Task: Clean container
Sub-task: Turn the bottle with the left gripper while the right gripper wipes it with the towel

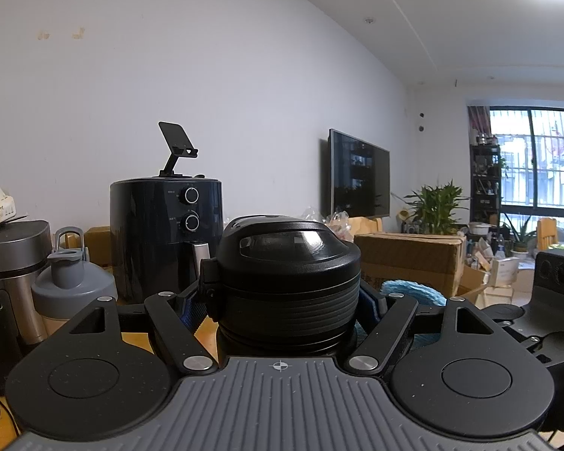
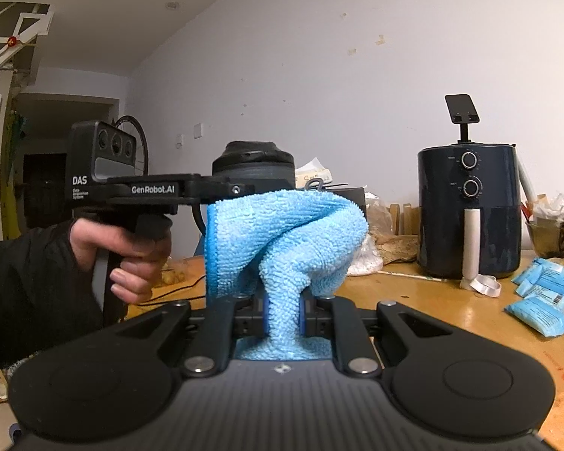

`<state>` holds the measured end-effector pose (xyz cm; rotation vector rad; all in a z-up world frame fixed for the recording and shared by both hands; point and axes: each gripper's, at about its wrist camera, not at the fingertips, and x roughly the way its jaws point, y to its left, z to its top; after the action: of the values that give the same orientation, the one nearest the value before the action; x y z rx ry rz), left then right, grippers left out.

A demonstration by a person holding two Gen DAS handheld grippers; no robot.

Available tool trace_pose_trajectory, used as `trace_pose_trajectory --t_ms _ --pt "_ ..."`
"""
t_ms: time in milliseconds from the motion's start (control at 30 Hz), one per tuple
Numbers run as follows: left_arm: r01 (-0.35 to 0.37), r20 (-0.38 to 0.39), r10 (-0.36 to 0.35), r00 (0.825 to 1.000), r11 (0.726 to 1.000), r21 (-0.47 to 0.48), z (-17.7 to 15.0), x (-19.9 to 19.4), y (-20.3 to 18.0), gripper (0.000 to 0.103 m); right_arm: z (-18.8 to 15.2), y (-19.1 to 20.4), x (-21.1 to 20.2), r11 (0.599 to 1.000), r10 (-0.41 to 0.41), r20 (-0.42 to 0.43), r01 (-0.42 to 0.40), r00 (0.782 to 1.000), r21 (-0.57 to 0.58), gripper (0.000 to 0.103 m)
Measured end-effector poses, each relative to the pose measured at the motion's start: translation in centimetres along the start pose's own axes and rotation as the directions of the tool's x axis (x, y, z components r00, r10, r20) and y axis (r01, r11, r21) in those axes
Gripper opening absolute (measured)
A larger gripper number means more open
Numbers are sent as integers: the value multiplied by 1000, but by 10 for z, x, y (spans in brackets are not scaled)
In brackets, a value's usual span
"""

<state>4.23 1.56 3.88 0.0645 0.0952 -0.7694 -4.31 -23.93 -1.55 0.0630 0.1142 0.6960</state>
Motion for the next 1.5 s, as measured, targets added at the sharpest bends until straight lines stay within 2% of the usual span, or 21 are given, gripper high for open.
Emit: trace_pose_trajectory --t_ms 300,367,433,600,833,933,1067,1367,1500 --pt "-17 13 16 1000 1000 25 5 3 -5 77 -6 -5 -19 1000 -16 -4 16 1000 9 9" --pt "-50 37 50 998 998 23 6 1 -7 90 -7 -6 -21 1000 -20 -7 20 1000 13 10" --pt "-70 58 70 996 998 2 7 -1 -6 94 -9 -7 -22 1000 -22 -9 22 1000 19 10" --pt "-118 73 119 990 993 -11 9 -5 -14 95 -12 -8 -25 999 -24 -15 24 1000 29 10" --pt "-215 83 218 972 976 -38 13 -10 -33 95 -15 -9 -25 999 -29 -26 30 999 34 10" --pt "-286 70 289 955 957 -48 13 -10 -43 95 -16 -9 -25 999 -31 -31 32 999 35 10" --pt "-398 43 403 914 912 -100 15 -5 -52 95 -16 -9 -25 999 -30 -33 32 999 36 11" --pt "-546 -11 549 836 828 -124 14 9 -66 95 -17 -9 -30 999 -37 -35 38 999 39 11" --pt "-603 -1 608 794 788 -119 15 15 -74 95 -18 -10 -33 998 -40 -36 41 999 42 11"
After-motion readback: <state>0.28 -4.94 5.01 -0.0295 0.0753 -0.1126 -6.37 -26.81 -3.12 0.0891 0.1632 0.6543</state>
